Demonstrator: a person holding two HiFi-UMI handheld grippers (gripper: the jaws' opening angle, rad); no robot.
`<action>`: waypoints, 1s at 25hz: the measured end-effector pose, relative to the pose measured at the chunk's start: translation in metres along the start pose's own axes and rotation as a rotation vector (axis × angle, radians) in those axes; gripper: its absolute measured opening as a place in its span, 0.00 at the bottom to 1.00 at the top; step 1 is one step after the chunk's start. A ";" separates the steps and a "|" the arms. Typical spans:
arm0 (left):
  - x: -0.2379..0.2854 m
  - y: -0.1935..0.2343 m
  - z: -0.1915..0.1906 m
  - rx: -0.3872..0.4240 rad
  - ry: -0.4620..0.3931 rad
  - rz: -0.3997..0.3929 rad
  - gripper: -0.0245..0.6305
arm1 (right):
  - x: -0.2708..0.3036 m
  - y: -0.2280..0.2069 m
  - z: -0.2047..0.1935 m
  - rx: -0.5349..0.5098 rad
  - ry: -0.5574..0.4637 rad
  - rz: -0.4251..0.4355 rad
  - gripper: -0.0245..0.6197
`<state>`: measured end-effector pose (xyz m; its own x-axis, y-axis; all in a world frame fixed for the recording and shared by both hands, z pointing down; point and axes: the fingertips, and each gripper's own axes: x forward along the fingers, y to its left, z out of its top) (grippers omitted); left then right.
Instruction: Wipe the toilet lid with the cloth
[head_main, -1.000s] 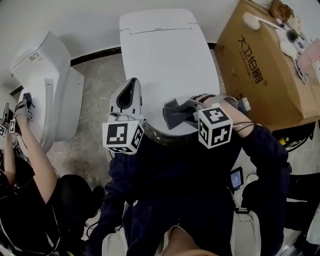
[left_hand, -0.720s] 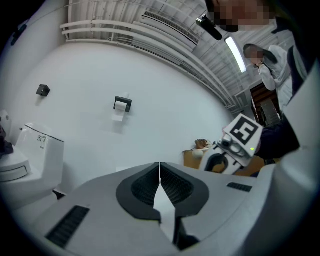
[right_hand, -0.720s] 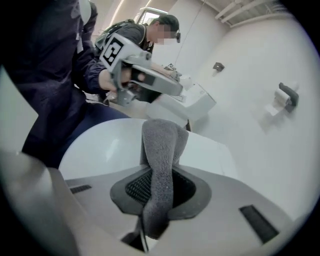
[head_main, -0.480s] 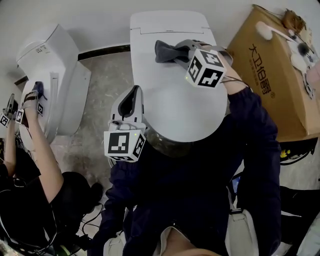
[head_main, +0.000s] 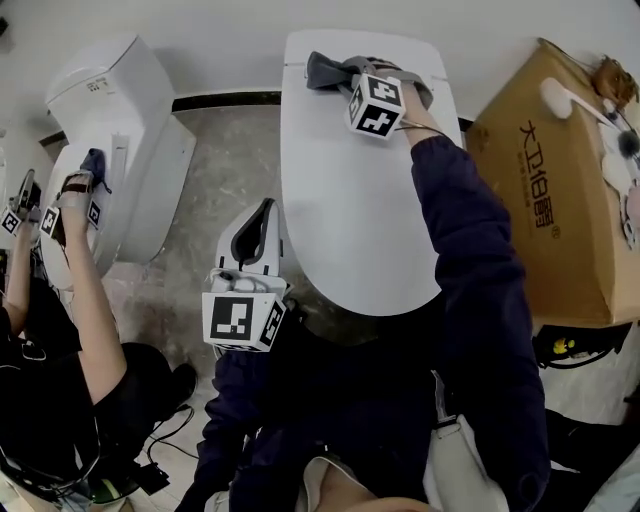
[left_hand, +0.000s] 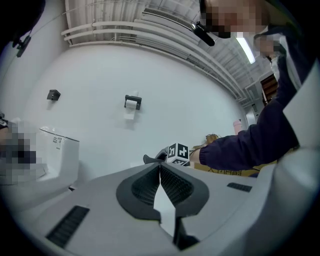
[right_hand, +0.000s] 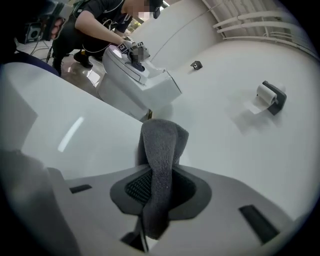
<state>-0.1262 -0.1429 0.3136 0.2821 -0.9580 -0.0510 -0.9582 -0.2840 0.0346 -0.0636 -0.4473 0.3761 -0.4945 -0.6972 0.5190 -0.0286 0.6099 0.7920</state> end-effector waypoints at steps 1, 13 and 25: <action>-0.001 0.003 -0.003 -0.002 0.006 0.009 0.06 | 0.008 0.003 0.002 -0.004 -0.007 -0.001 0.16; 0.005 0.021 0.000 -0.010 -0.010 0.049 0.06 | 0.025 0.032 0.021 -0.023 0.052 0.128 0.15; -0.001 0.017 0.008 0.009 -0.032 0.021 0.06 | -0.047 0.101 0.045 -0.015 0.069 0.236 0.15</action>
<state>-0.1435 -0.1469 0.3060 0.2608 -0.9619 -0.0824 -0.9642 -0.2637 0.0271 -0.0822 -0.3361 0.4173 -0.4257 -0.5601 0.7107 0.0936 0.7539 0.6503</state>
